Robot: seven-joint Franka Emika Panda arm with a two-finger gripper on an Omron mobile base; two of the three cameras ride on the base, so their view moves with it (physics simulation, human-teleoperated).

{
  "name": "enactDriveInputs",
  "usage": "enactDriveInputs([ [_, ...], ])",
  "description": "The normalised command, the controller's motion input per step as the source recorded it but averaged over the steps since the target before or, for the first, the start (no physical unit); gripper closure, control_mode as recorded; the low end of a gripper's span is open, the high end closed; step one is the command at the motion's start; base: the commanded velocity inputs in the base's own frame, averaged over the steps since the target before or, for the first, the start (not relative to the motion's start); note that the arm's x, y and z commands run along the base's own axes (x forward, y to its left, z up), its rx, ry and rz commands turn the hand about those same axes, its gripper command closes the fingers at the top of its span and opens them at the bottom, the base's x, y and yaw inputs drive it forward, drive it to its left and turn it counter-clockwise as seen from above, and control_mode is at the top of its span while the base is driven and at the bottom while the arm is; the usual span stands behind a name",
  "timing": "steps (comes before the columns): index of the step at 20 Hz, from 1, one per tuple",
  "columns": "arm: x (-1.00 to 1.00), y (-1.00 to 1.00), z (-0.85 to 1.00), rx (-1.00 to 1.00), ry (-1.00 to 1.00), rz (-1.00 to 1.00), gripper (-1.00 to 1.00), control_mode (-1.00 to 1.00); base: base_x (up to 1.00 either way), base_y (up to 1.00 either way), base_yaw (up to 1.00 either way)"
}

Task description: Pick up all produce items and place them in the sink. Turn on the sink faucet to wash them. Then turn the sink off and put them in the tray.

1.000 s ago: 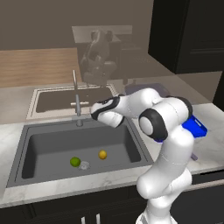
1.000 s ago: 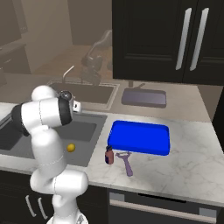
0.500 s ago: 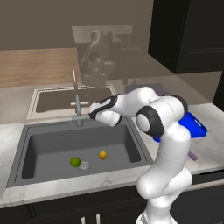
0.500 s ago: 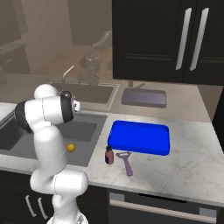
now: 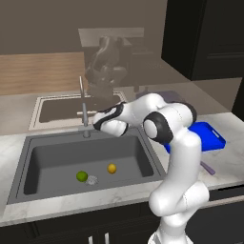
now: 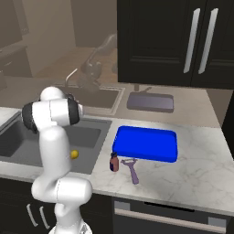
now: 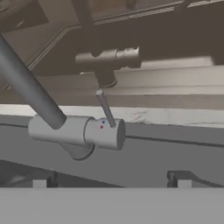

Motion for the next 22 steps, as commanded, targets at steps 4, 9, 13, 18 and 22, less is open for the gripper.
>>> enactDriveInputs([
  [4, 0.49, 0.07, 0.00, 0.00, 0.00, 0.00, -1.00, -1.00, 0.00, 0.00, 0.00],
  [9, 0.42, 0.00, -0.03, 0.00, 0.00, -0.01, -1.00, -1.00, 0.00, 0.00, 0.00],
  [13, 0.18, 0.03, -0.11, 0.00, 0.00, 0.00, -1.00, -1.00, 0.00, 0.00, 0.00],
  [18, 0.02, 0.09, -0.15, 0.00, 0.00, 0.00, -1.00, -1.00, 0.00, 0.00, 0.00],
  [22, 0.03, 0.15, -0.17, 0.00, 0.00, -0.01, -1.00, -1.00, 0.00, 0.00, 0.00],
])
